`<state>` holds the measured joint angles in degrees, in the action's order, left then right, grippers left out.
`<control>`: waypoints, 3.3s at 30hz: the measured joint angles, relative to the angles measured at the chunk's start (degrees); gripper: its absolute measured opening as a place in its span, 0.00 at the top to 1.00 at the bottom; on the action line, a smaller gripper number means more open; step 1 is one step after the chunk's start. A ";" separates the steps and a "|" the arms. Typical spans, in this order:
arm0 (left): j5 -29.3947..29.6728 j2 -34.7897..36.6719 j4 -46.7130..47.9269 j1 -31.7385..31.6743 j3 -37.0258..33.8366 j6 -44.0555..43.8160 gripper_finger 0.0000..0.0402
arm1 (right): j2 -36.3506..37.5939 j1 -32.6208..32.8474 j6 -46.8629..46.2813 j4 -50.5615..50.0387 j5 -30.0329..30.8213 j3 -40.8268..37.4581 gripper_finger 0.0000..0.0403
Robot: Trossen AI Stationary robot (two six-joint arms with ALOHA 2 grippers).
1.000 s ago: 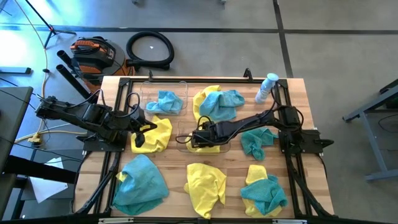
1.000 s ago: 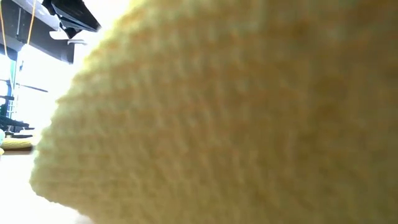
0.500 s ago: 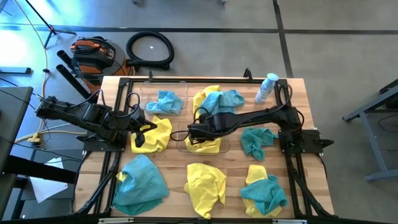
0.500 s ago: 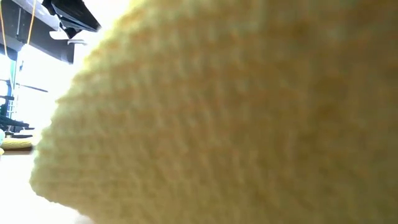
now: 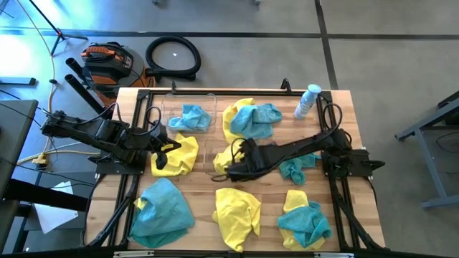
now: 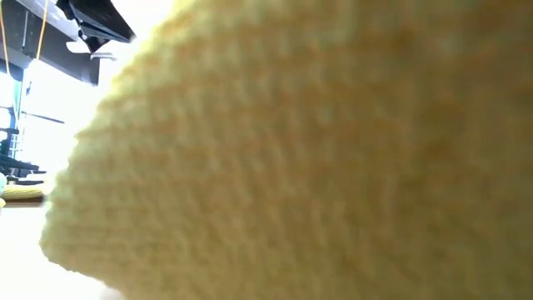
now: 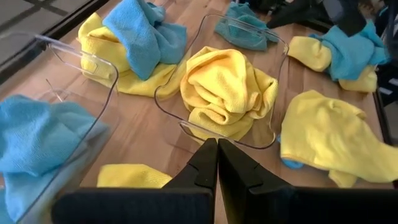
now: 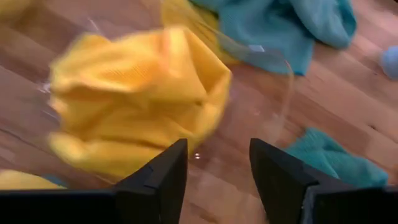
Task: Sort microfiber towel by color & place in baskets
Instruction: Put the blue towel into the top transparent bin
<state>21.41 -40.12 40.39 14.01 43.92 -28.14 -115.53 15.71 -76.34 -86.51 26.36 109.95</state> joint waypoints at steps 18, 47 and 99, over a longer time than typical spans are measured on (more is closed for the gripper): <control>-6.92 -6.33 -11.81 0.03 0.86 -17.54 0.93 | 36.47 13.52 -19.38 13.96 1.79 -42.75 0.70; -12.49 -28.60 17.71 17.78 11.87 -87.43 0.89 | 50.06 13.94 0.38 4.20 0.78 -55.54 0.70; -14.87 -42.52 11.65 32.73 11.82 -98.67 0.99 | 50.06 13.92 3.32 0.62 5.19 -55.52 0.70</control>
<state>6.54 -82.64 52.03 46.74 55.74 -126.81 -65.47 29.63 -73.02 -85.89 31.55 54.43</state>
